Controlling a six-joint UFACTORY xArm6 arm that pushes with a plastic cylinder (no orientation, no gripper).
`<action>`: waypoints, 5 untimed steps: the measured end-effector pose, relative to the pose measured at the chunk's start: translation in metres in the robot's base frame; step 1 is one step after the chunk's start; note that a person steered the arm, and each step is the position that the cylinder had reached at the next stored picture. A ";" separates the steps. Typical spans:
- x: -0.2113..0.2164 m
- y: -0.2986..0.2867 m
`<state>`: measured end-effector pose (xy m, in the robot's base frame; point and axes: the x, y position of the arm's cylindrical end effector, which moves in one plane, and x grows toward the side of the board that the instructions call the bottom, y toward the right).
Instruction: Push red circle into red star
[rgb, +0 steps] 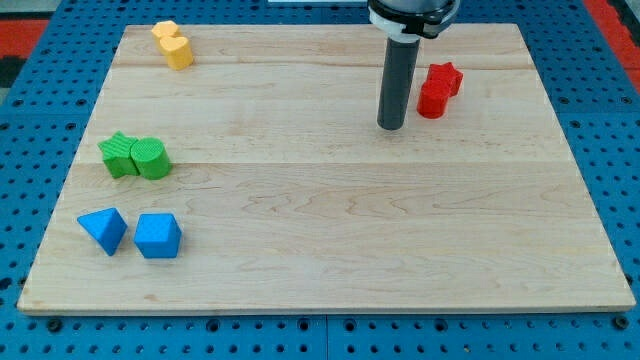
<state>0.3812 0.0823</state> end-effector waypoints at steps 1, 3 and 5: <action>0.000 0.000; -0.036 0.000; -0.116 0.000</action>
